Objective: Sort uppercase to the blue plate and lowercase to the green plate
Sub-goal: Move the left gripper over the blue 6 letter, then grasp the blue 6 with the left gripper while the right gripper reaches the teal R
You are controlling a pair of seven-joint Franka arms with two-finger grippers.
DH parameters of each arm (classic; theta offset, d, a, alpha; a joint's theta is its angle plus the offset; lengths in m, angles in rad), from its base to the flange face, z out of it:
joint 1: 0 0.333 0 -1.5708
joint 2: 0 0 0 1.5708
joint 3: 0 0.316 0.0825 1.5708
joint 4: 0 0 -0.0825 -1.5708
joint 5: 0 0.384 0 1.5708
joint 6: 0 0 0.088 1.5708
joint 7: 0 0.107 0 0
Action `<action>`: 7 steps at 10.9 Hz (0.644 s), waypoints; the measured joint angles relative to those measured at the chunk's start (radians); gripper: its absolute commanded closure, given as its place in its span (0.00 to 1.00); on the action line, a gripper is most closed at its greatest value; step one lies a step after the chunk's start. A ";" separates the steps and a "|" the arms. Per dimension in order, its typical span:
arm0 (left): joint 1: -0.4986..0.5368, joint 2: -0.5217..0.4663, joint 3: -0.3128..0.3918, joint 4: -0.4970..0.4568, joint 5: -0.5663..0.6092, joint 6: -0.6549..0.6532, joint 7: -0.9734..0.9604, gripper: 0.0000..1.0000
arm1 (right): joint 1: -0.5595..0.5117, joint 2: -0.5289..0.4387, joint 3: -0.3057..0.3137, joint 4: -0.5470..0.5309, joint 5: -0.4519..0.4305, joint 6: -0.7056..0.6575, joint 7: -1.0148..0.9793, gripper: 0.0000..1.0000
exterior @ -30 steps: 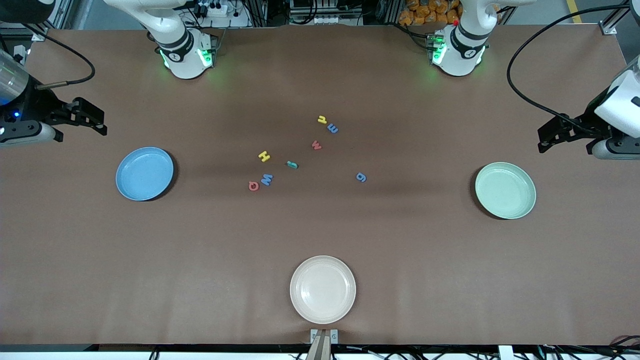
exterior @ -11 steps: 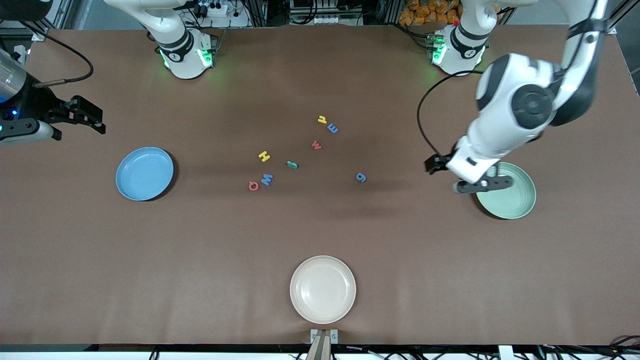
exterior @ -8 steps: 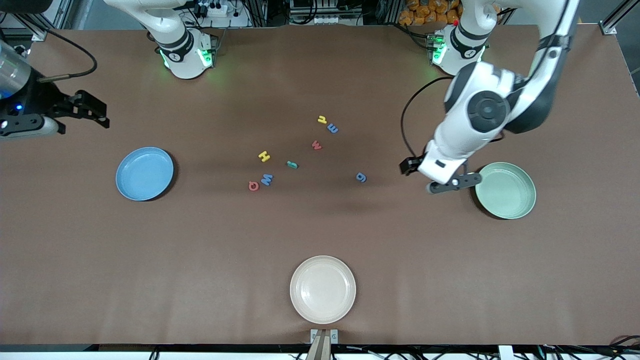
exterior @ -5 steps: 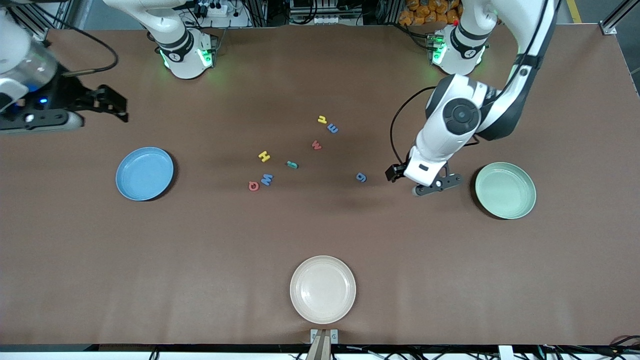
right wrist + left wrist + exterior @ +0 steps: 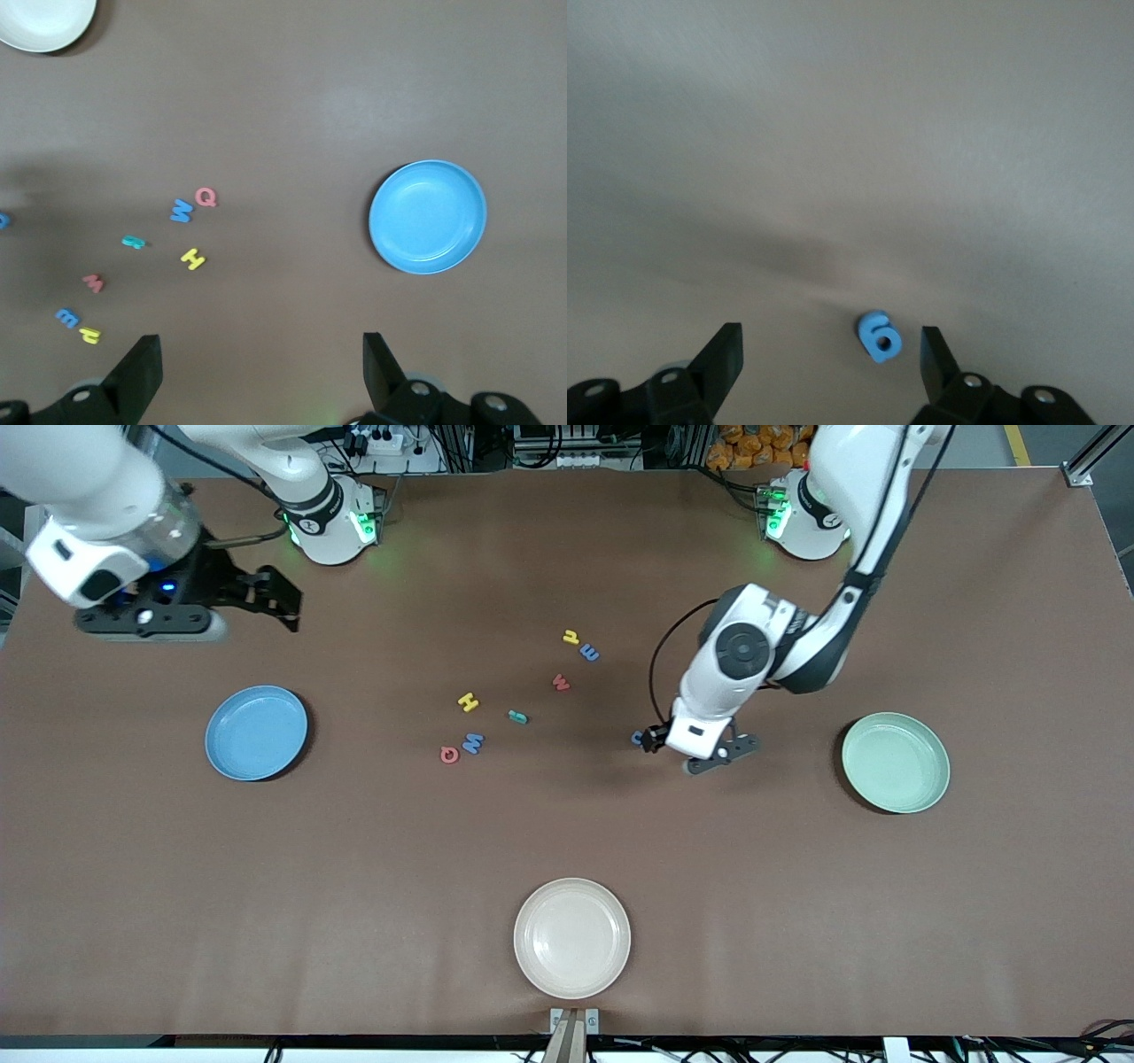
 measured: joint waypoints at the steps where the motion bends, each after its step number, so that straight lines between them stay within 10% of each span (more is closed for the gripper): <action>1: -0.012 0.025 0.000 0.017 0.000 0.004 -0.038 0.15 | 0.030 0.007 0.001 -0.002 0.000 0.002 0.054 0.00; 7: -0.047 0.113 0.003 0.083 0.002 0.004 -0.172 0.21 | 0.170 0.083 0.002 -0.147 0.001 0.242 0.306 0.00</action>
